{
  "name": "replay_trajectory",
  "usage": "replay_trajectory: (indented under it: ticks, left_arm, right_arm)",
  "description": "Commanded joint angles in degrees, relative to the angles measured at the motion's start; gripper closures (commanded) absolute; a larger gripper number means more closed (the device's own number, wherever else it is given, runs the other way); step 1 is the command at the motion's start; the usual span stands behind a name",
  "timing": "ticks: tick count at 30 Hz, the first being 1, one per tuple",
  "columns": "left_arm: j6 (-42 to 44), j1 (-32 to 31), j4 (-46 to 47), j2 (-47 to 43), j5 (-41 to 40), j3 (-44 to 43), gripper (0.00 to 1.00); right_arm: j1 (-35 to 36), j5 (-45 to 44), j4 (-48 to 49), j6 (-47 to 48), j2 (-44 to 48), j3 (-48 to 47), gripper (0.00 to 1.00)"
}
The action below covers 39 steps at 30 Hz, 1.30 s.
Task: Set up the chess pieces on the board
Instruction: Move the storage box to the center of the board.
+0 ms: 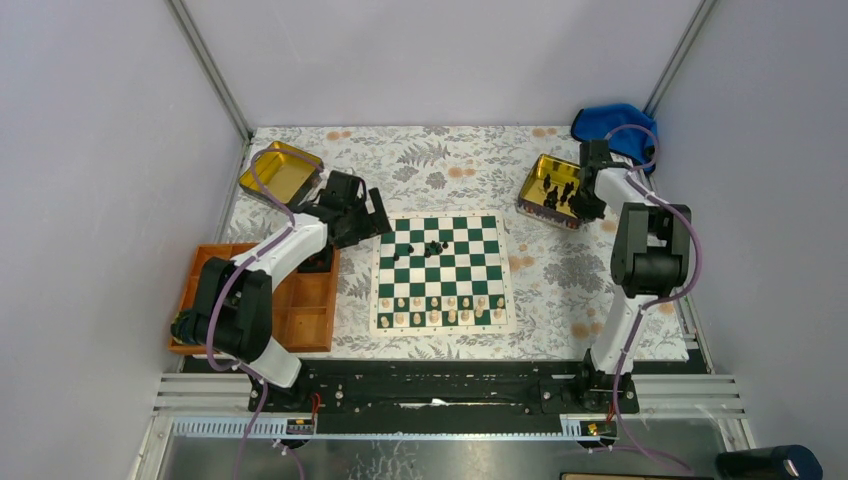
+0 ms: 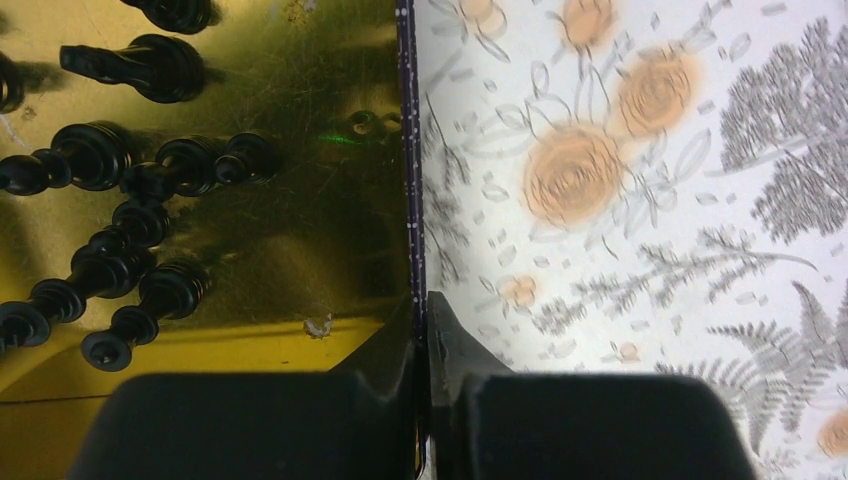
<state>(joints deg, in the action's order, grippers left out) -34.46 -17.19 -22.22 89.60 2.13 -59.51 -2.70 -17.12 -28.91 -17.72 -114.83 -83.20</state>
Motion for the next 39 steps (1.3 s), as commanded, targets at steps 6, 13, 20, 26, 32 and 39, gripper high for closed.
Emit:
replay_trajectory:
  ticks: [6,13,20,26,32,39]
  left_arm:
    - [-2.4,0.2,4.3,-0.7,0.4,3.6,0.01]
    - [-2.5,0.2,4.8,-0.3,-0.3,3.8,0.01]
    - [-2.1,0.2,4.2,0.0,-0.7,3.4,0.01]
    - [-2.3,0.2,4.2,0.9,-0.2,3.3,0.01]
    - [-2.4,0.2,4.2,1.5,0.3,3.0,0.01]
    - [-2.0,0.2,2.9,1.1,-0.8,1.4,0.01]
  right_arm:
    - [0.5,-0.8,-2.5,0.6,14.4,9.5,1.0]
    - [0.6,-1.2,-3.5,-0.7,16.5,13.4,1.0]
    - [0.6,-2.8,-4.5,-2.4,15.6,14.9,1.0]
    - [0.6,-3.5,-4.2,-3.1,15.3,16.2,0.88]
    - [0.6,-3.5,-4.4,-3.5,14.0,16.0,0.68]
    - [0.6,-3.4,-4.1,-3.7,16.1,14.3,0.55]
